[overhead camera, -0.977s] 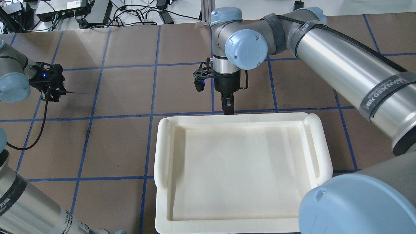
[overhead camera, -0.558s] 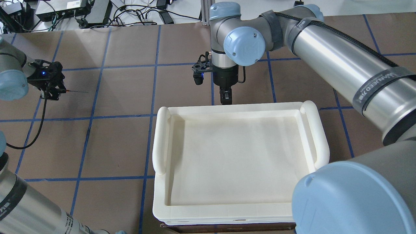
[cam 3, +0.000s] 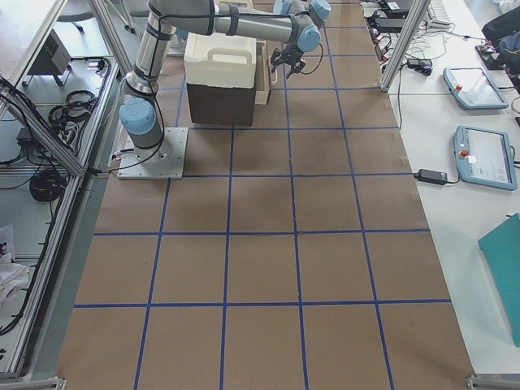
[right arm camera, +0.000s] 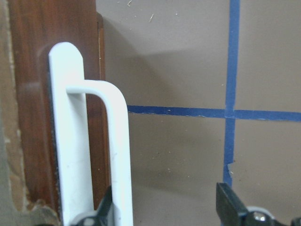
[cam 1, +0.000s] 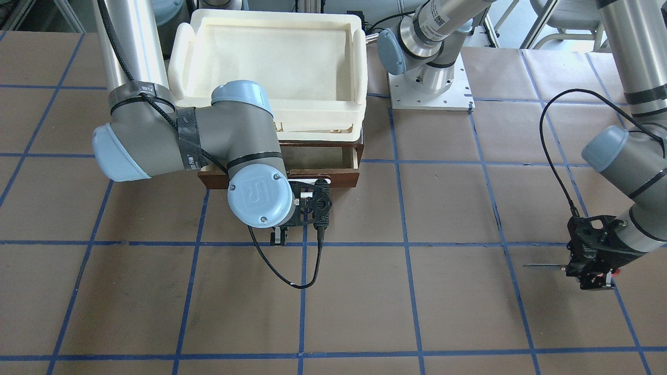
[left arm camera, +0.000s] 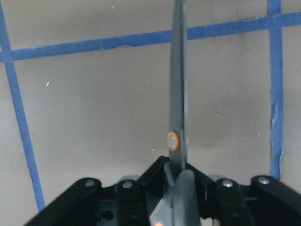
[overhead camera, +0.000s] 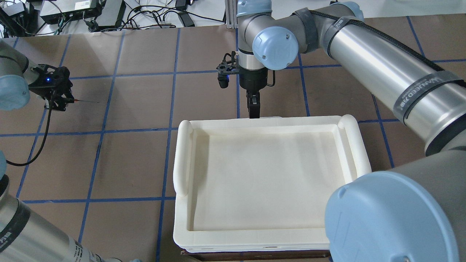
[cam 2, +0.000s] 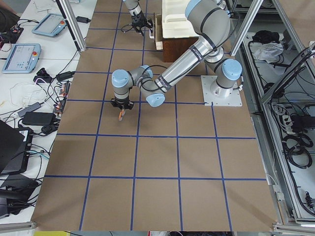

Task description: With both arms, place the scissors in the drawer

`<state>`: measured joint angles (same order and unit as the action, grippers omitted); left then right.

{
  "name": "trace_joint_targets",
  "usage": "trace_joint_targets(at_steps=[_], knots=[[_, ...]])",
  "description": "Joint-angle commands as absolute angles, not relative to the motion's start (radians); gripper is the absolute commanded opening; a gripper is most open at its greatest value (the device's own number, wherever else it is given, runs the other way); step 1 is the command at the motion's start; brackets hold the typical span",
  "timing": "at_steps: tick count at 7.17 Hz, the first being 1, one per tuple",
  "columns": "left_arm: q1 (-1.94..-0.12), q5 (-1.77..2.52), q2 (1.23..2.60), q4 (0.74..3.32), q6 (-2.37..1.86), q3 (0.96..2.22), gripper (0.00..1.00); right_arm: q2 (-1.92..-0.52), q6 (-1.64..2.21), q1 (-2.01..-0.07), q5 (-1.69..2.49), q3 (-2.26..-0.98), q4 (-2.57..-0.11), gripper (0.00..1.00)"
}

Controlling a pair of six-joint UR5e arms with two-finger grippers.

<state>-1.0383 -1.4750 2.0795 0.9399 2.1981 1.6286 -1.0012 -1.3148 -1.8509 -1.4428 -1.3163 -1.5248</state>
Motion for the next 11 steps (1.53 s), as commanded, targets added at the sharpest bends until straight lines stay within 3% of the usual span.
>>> trace_joint_targets(at_steps=[1,11], knots=[[-1.08,-1.479,2.051,0.975,2.186,1.626,0.17,-0.96,-1.316,-1.844,-1.445,-1.261,-1.557,0.75],[-1.083,-1.479,2.026,1.002,2.189,1.626,0.16,-0.891,-1.327,-1.816,-1.476,-1.146,-1.624,0.75]])
